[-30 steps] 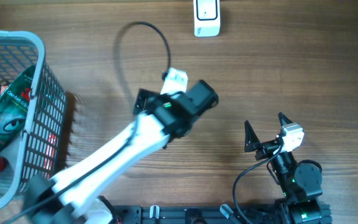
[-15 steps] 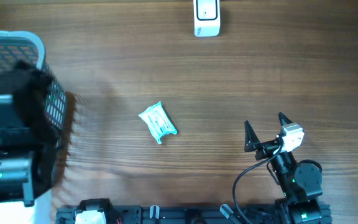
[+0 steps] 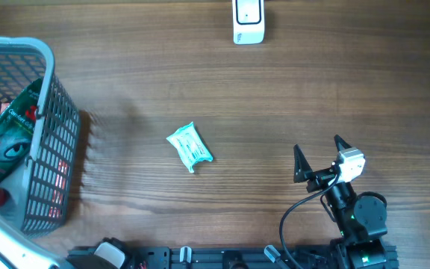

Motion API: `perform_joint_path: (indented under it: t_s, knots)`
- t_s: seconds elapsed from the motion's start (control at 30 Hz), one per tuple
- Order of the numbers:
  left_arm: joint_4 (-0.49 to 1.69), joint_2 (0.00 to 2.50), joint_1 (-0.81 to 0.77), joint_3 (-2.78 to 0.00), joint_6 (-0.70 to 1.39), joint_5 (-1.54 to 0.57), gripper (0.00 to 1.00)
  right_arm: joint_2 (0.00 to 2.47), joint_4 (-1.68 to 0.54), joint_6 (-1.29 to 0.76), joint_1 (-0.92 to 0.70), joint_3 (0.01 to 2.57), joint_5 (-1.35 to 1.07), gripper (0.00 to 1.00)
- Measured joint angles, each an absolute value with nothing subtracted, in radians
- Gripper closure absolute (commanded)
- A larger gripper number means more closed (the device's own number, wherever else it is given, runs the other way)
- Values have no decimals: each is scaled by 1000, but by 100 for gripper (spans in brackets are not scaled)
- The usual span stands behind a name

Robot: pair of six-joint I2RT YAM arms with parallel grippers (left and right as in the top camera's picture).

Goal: Scan the item barcode
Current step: 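Reach left gripper into basket and grasp the orange-yellow bottle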

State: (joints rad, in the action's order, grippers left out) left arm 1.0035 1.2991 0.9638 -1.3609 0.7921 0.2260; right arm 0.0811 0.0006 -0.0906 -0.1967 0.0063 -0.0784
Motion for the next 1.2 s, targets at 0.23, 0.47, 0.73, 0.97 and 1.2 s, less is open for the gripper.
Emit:
perform_joint_path:
  t_s: [0.23,0.47,0.73,0.97,1.2]
  knots:
    - [975,1483,1036,-1361,685,213,0,81,1,-91,-197,6,-78,0]
    - [920,1562,1036,-1361,491,211,0,81,1,-91,-197,6,-78,0]
    - [882,1657,1035,-1361,433,210,14,81,1,-91,-197,6,-78,0]
    - [860,1657,1036,-1361,397,211,72,81,1,-91,-197,6,-78,0]
    - [868,1639,1033,-1361,401,211,71,81,1,-91,-197,6,-78,0]
